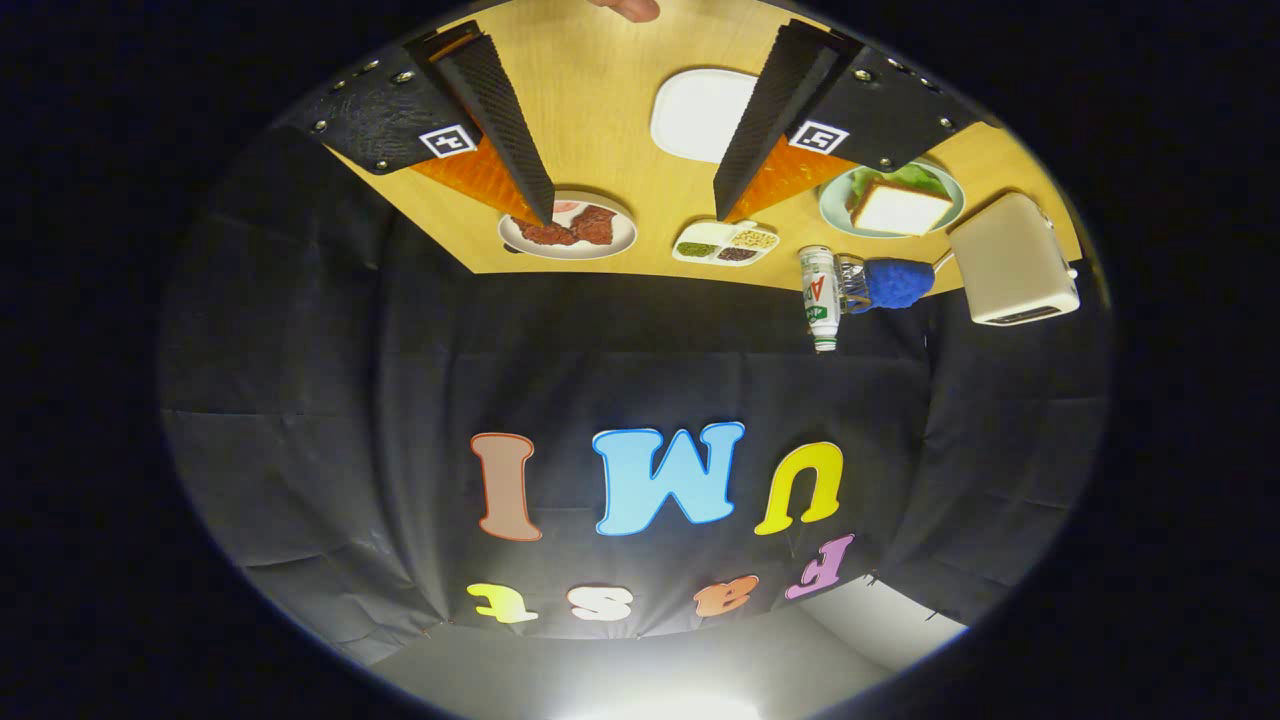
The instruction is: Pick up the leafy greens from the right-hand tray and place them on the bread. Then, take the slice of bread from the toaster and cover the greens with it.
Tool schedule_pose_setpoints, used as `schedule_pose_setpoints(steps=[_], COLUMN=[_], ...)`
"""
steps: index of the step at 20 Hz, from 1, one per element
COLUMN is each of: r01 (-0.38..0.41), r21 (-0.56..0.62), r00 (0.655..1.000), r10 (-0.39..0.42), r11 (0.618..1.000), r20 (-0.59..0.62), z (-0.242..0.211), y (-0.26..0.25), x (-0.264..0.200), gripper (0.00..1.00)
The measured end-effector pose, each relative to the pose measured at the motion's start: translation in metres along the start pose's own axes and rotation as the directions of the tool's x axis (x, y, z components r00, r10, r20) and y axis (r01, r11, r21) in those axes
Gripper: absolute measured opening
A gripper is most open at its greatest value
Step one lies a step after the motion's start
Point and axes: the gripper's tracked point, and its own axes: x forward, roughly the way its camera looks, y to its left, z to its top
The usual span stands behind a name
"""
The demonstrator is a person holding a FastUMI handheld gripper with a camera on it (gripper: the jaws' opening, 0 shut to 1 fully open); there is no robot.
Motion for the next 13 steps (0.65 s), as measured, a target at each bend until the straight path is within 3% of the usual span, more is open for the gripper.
schedule_pose_setpoints(steps=[4, 10, 13], r01=[-0.02, -0.002, 0.093], r21=[0.06, 0.125, 0.093], r00=[0.998, 0.992, 0.99], r10=[0.016, -0.014, -0.102], r11=[0.998, 0.992, 0.991], r20=[0.058, 0.124, 0.101], z=[0.009, 0.01, -0.014], y=[-0.054, -0.179, -0.248], x=[0.0, 0.016, 0.028], gripper=[0.98, 0.97, 0.97])
